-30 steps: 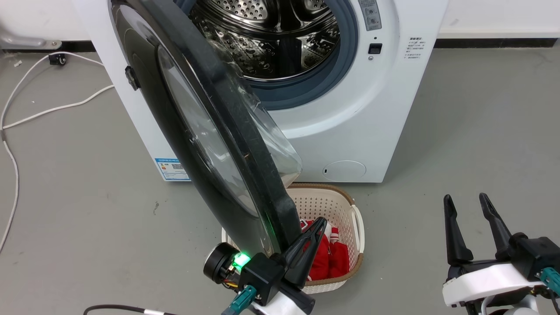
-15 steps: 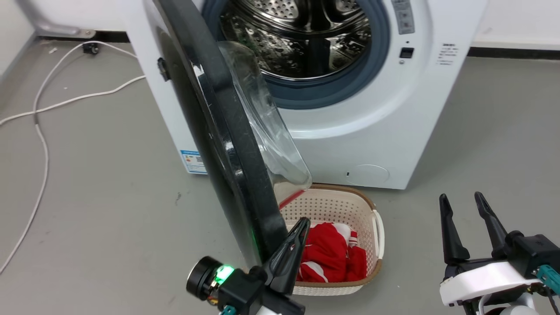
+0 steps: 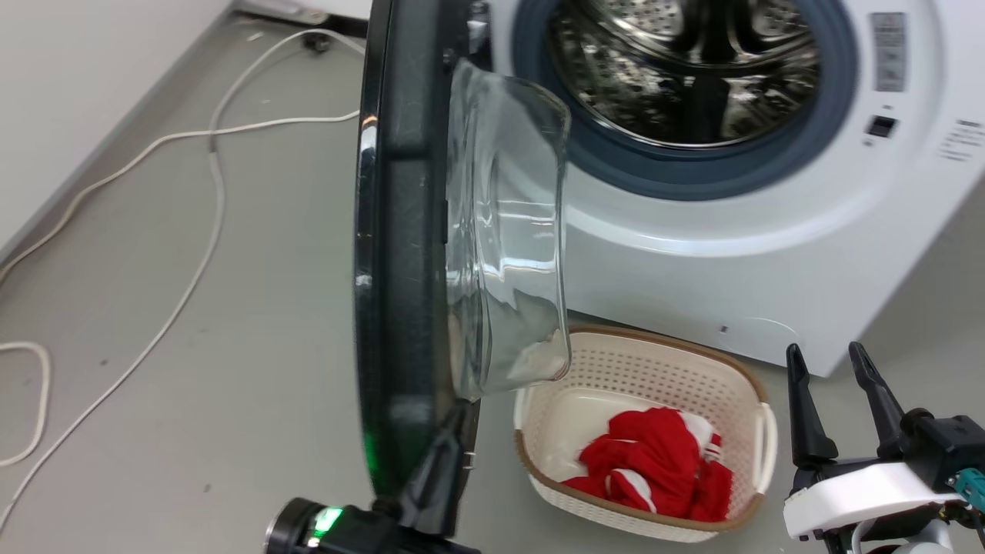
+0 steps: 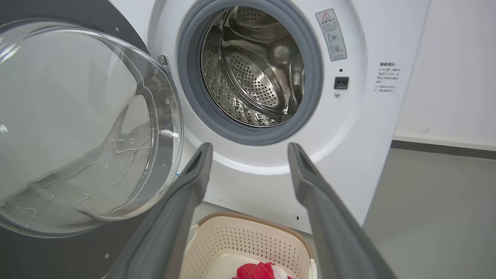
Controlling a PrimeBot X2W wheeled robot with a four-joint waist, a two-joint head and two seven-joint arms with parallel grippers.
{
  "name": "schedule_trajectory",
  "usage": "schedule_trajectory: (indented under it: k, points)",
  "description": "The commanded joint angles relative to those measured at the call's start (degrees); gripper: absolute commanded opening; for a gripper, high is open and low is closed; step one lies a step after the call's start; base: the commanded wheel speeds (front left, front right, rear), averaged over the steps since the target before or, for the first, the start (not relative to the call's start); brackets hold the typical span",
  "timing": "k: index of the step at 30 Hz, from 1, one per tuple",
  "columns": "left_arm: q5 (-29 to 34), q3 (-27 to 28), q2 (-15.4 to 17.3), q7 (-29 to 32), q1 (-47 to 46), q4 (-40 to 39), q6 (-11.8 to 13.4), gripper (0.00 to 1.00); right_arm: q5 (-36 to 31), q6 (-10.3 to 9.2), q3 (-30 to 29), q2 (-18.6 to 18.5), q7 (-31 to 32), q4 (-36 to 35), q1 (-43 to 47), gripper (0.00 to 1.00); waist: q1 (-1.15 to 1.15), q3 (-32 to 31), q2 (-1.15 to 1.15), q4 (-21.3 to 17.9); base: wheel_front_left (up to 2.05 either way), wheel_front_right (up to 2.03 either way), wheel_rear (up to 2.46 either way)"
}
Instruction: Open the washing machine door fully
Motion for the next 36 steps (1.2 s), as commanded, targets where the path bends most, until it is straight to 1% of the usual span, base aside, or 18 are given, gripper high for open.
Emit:
schedule_trajectory:
  k: [1,5,9,13,14,16,22,28,31,36]
  points:
    - [0.1,1.0,0.4,0.1,0.2,-0.1,0.5,0.00,-0.2,-0.04,-0.1,0.1,0.1,-0.3,0.3,1.00,0.00,0.0,0.00,2.9,0.00,0.00,0.00]
    - [-0.8,4.5,0.7,0.1,0.8,-0.8,1.8,0.00,0.1,-0.04,0.1,0.1,0.4,-0.5,0.7,1.00,0.00,-0.1,0.00,5.8,0.00,0.00,0.00]
    - [-2.6,8.6,1.7,0.1,-0.3,0.6,1.8,0.00,-1.7,-0.04,0.3,0.1,0.7,-1.0,0.6,1.00,0.00,0.0,0.00,7.2,0.00,0.00,0.00]
    - [-4.8,13.3,2.9,0.1,-3.4,2.8,1.0,0.00,-2.3,-0.04,0.1,0.1,1.3,-1.6,0.0,1.00,0.00,0.6,0.00,7.8,0.00,0.00,0.00]
    - [-5.7,15.8,3.8,0.0,-5.1,4.3,0.5,0.00,-2.5,-0.04,0.3,0.1,1.6,-1.9,-0.5,1.00,0.00,1.2,0.00,7.5,0.00,0.00,0.00]
    - [-6.4,18.2,4.8,0.0,-6.8,5.8,-0.1,0.00,-2.6,-0.04,0.5,0.1,1.8,-2.2,-1.0,1.00,0.00,1.9,0.00,7.1,0.00,0.00,0.00]
    - [-8.3,25.8,5.9,0.0,-11.5,9.3,-1.6,0.00,-3.1,-0.04,0.6,0.1,2.3,-2.7,-2.2,1.00,0.00,4.5,0.00,5.3,0.00,0.00,0.00]
    - [-8.3,33.3,7.4,0.0,-16.1,13.7,-3.6,0.00,-3.9,-0.04,0.5,0.1,2.4,-3.0,-3.3,1.00,0.00,6.8,0.00,3.8,0.00,0.00,0.00]
    - [-7.3,35.9,7.9,0.0,-18.3,15.8,-4.8,0.00,-4.3,-0.04,0.4,0.1,2.6,-3.0,-3.8,1.00,0.00,7.7,0.00,3.3,0.00,0.00,0.00]
    - [-6.0,40.1,8.6,0.0,-21.0,19.3,-5.9,0.00,-4.0,-0.04,0.7,0.1,2.5,-2.6,-4.7,1.00,0.00,8.2,0.00,2.5,0.00,0.00,0.00]
